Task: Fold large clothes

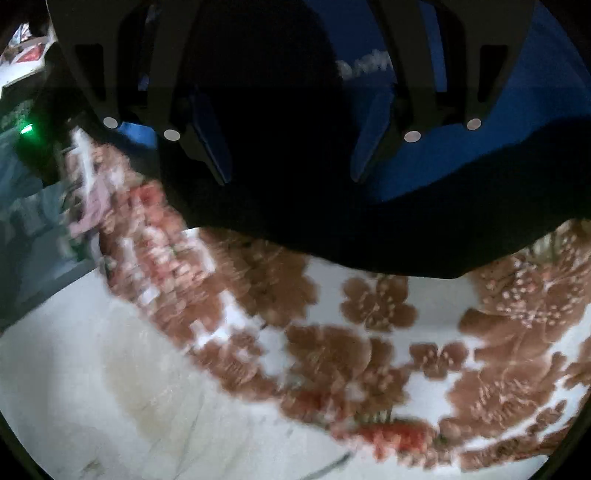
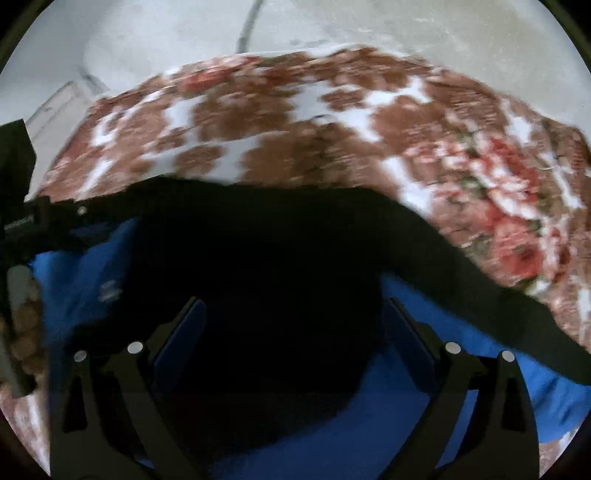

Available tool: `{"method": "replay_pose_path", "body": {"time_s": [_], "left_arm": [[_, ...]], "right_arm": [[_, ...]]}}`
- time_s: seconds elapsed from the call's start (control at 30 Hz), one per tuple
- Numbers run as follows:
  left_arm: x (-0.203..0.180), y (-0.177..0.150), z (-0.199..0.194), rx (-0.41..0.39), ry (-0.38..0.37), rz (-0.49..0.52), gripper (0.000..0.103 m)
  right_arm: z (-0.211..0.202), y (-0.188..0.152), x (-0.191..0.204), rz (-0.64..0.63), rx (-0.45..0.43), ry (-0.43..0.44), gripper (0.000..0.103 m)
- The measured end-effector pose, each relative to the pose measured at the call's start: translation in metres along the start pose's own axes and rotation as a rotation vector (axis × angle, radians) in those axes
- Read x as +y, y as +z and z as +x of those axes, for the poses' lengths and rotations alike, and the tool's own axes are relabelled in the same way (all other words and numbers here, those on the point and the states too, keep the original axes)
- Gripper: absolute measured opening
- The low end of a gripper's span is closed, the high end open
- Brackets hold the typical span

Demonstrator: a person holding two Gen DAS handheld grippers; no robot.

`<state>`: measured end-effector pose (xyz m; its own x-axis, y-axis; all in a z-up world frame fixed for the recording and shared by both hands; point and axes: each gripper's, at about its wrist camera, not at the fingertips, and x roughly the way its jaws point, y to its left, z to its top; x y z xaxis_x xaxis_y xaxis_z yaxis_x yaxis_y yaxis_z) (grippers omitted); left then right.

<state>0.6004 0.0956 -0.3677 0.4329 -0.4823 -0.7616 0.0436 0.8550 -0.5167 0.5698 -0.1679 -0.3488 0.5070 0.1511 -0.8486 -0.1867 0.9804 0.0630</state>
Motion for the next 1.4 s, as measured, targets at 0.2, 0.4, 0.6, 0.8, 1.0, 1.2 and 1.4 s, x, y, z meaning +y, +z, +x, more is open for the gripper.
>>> {"method": "replay_pose_path", "body": {"time_s": [0.2,0.4,0.6,0.8,1.0,1.2,1.4], "left_arm": [[0.026,0.011,0.035,0.049,-0.072,-0.030,0.041],[0.032,0.025,0.054,0.090,-0.043,0.019,0.026],[0.027,0.033,0.056,0.100,-0.030,0.075,0.008],[0.005,0.043,0.027,0.035,-0.010,0.151,0.007],[0.009,0.052,0.053,0.047,0.081,0.179,0.009],[0.006,0.047,0.055,0.038,0.121,0.209,0.034],[-0.019,0.037,0.003,-0.026,0.242,0.259,0.081]], "right_arm": [[0.054,0.023,-0.057,0.030,0.152,0.085,0.083],[0.080,0.044,-0.052,0.005,0.195,0.190,0.055],[0.081,0.050,-0.041,-0.049,0.200,0.240,0.021],[0.048,0.066,-0.037,-0.130,0.109,0.206,0.013],[0.095,0.067,-0.029,-0.203,0.117,0.123,0.016],[0.084,0.065,-0.038,-0.148,0.063,0.105,0.067],[0.007,0.056,-0.053,0.016,-0.023,0.125,0.096]]}}
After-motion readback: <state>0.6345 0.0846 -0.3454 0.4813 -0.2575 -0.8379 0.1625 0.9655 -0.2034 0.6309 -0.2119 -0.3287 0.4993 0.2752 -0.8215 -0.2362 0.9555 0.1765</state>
